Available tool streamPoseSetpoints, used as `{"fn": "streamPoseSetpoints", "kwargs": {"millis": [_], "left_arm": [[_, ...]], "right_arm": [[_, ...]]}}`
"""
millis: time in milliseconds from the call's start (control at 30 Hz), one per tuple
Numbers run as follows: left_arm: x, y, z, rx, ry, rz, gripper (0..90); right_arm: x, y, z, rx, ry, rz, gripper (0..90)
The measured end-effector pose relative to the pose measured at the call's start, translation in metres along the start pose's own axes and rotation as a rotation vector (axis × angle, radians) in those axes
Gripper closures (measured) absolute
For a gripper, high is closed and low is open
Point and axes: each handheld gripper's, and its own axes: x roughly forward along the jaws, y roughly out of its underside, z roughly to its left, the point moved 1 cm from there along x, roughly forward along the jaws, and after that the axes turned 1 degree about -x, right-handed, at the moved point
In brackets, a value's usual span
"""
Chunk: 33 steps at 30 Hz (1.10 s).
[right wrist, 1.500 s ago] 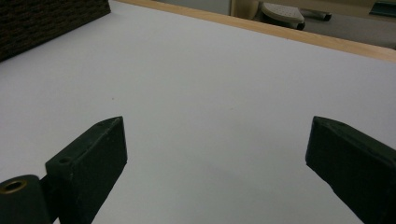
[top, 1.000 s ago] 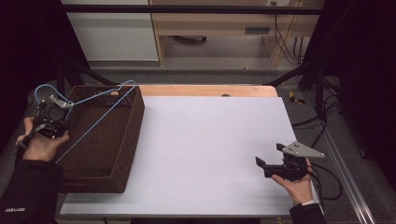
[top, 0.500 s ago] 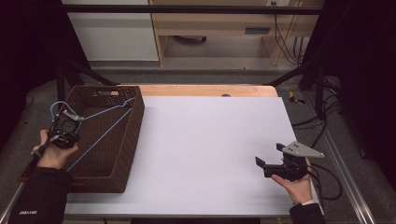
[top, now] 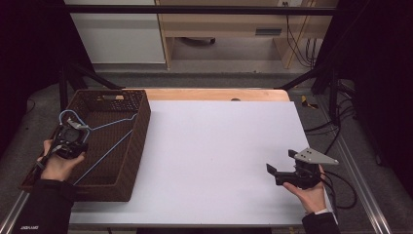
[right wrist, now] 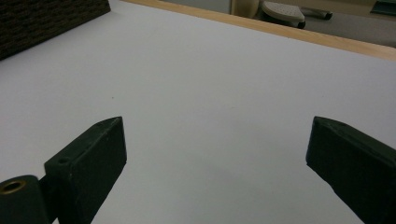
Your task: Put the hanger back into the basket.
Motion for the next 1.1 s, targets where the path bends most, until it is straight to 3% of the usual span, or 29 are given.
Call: {"fn": "streamPoseSetpoints", "kwargs": {"millis": [33, 67, 100, 133, 233, 267, 333, 433, 467, 500, 567, 600, 633, 667, 833, 867, 900, 967, 1100], "left_arm": [[-0.010, 0.000, 0.001, -0.017, 0.022, -0.046, 70.5], [-0.010, 0.000, 0.001, -0.017, 0.022, -0.046, 69.2], [-0.023, 0.000, 0.001, -0.030, 0.043, -0.097, 65.9], [-0.023, 0.000, 0.001, -0.030, 0.043, -0.097, 63.3], [-0.040, 0.001, -0.003, -0.051, 0.098, -0.193, 57.3], [-0.050, 0.003, -0.009, -0.064, 0.140, -0.270, 51.7], [-0.053, 0.003, -0.011, -0.068, 0.155, -0.297, 46.9], [-0.068, 0.004, -0.025, -0.072, 0.245, -0.423, 38.7], [-0.068, 0.004, -0.025, -0.072, 0.245, -0.423, 36.2], [-0.073, 0.005, -0.034, -0.076, 0.298, -0.479, 33.6], [-0.078, 0.005, -0.044, -0.073, 0.342, -0.526, 29.8], [-0.078, 0.005, -0.044, -0.073, 0.342, -0.526, 28.1], [-0.082, 0.006, -0.056, -0.059, 0.390, -0.568, 26.3], [-0.082, 0.006, -0.056, -0.059, 0.390, -0.568, 24.9], [-0.084, 0.007, -0.090, -0.003, 0.476, -0.631, 16.9], [-0.084, 0.007, -0.090, -0.003, 0.476, -0.631, 15.8], [-0.083, 0.007, -0.103, 0.004, 0.524, -0.638, 14.4], [-0.080, 0.007, -0.113, 0.026, 0.555, -0.638, 12.4], [-0.074, 0.008, -0.126, 0.052, 0.582, -0.635, 12.0]], "right_arm": [[0.000, 0.000, 0.000, 0.004, -0.003, -0.008, 5.7], [0.000, 0.000, 0.000, 0.004, -0.003, -0.008, 5.7], [-0.001, -0.001, 0.000, 0.002, -0.007, -0.015, 5.7], [-0.001, -0.001, 0.000, 0.002, -0.007, -0.015, 5.7], [-0.002, -0.001, -0.001, 0.001, -0.011, -0.022, 5.8], [-0.002, -0.001, 0.000, 0.005, -0.010, -0.027, 5.8], [-0.002, -0.001, -0.001, 0.005, -0.013, -0.030, 5.7], [-0.004, -0.002, -0.001, 0.008, -0.013, -0.043, 5.4], [-0.004, -0.002, -0.001, 0.010, -0.015, -0.046, 5.4], [-0.004, -0.002, -0.001, 0.007, -0.016, -0.048, 5.4], [-0.005, -0.002, -0.001, 0.010, -0.017, -0.053, 5.4], [-0.005, -0.002, -0.001, 0.012, -0.020, -0.055, 5.3], [-0.005, -0.003, -0.001, 0.011, -0.019, -0.056, 5.3], [-0.005, -0.003, -0.001, 0.011, -0.019, -0.056, 5.3], [-0.007, -0.003, -0.001, 0.010, -0.026, -0.068, 4.8], [-0.007, -0.003, -0.001, 0.010, -0.026, -0.068, 4.8], [-0.007, -0.003, -0.001, 0.010, -0.028, -0.070, 4.9], [-0.007, -0.003, -0.001, 0.010, -0.029, -0.070, 4.7], [-0.008, -0.003, -0.001, 0.007, -0.031, -0.078, 4.6]]}}
